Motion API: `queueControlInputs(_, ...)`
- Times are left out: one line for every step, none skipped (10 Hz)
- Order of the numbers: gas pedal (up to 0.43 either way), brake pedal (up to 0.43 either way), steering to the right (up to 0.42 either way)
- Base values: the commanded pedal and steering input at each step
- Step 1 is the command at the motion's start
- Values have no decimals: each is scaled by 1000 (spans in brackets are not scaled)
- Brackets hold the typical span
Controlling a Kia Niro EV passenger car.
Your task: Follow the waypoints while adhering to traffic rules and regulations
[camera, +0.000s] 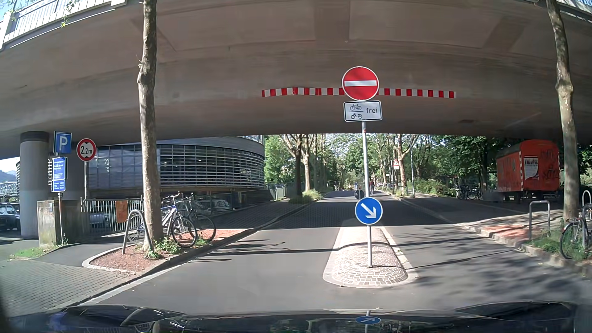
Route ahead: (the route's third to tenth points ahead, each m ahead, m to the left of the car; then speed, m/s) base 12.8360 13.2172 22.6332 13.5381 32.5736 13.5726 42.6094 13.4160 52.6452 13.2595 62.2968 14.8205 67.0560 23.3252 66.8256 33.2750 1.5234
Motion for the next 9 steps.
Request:
queueControlInputs(280, 0, -737)
queueControlInputs(280, 0, -769)
queueControlInputs(280, 0, -793)
queueControlInputs(280, 0, -806)
queueControlInputs(260, 0, -821)
queueControlInputs(197, 0, -837)
queueControlInputs(177, 0, -847)
queueControlInputs(169, 0, -853)
queueControlInputs(150, 0, -853)
